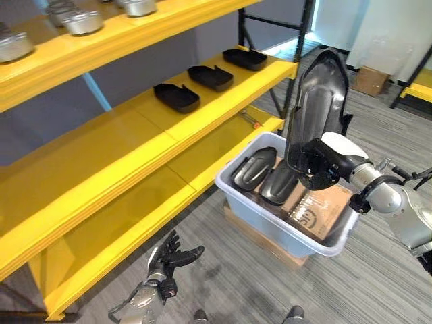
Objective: Move parts from the plastic box to the shelf.
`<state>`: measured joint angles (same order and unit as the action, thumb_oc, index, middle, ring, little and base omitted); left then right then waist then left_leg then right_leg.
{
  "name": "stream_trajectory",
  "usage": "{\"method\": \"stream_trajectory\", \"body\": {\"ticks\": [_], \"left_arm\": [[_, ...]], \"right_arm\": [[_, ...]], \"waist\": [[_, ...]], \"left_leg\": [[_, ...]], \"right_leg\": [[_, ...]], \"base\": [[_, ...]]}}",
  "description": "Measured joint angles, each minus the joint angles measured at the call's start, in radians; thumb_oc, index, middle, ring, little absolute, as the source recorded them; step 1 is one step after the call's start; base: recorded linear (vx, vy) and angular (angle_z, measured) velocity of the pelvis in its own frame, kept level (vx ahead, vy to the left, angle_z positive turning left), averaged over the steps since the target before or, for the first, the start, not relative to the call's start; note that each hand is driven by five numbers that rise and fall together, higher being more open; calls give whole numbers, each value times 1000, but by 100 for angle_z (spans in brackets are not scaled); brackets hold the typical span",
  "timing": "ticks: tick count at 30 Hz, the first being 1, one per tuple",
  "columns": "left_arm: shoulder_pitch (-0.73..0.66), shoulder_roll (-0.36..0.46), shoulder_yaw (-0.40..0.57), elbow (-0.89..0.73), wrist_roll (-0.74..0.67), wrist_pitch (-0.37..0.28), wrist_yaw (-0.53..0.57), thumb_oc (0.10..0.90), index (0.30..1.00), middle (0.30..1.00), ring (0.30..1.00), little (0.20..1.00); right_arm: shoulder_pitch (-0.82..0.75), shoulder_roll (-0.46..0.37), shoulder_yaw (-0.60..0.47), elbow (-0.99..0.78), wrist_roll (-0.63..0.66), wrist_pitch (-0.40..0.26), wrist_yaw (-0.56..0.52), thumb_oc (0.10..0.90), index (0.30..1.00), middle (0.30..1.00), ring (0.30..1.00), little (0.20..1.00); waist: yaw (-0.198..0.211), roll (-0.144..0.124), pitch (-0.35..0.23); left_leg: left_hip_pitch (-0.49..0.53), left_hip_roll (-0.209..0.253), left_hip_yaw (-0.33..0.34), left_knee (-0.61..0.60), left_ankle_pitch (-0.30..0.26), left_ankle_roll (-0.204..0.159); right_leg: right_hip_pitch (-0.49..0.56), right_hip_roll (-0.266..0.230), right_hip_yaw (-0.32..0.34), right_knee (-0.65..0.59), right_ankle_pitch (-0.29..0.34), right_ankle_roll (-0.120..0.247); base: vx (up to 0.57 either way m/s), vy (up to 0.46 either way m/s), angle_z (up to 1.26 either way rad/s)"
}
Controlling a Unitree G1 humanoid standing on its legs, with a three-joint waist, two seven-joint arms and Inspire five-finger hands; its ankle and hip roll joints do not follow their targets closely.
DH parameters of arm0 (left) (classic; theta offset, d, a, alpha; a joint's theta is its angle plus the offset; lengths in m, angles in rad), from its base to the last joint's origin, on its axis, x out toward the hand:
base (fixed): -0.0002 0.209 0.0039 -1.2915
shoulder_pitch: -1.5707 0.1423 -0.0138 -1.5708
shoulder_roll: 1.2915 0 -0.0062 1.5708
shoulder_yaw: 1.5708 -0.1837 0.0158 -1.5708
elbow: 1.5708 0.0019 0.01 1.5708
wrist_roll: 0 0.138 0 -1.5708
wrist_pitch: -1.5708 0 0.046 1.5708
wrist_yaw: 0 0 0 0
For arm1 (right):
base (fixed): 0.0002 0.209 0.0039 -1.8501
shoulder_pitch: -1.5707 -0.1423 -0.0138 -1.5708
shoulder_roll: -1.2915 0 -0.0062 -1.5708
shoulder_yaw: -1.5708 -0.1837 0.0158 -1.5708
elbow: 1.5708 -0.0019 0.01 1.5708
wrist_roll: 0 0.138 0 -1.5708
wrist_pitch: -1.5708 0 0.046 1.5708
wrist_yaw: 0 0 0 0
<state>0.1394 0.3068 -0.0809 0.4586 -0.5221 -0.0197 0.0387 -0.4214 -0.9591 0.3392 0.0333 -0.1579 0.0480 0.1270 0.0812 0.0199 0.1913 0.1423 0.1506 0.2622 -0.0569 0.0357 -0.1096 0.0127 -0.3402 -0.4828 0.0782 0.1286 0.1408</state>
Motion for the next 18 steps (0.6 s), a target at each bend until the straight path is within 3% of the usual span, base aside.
{"method": "stream_trajectory", "body": {"ticks": [7,18], "left_arm": [[27,21,3,-4,19,0,-7,900,1000,1000,1000,1000],[39,21,4,-10,58,0,-7,900,1000,1000,1000,1000]], "right_arm": [[40,24,-3,0,-30,1,7,400,300,300,300,300],[42,25,-7,4,-31,2,8,400,300,300,300,300]], "waist": [[7,-76,-39],[12,-93,-50]], "left_leg": [[-36,-14,-47,-2,18,-4],[-60,-19,-64,1,18,-4]], "right_leg": [[29,2,-54,-64,34,8],[34,0,-80,-75,38,11]], "base": [[11,86,18],[16,73,6]]}}
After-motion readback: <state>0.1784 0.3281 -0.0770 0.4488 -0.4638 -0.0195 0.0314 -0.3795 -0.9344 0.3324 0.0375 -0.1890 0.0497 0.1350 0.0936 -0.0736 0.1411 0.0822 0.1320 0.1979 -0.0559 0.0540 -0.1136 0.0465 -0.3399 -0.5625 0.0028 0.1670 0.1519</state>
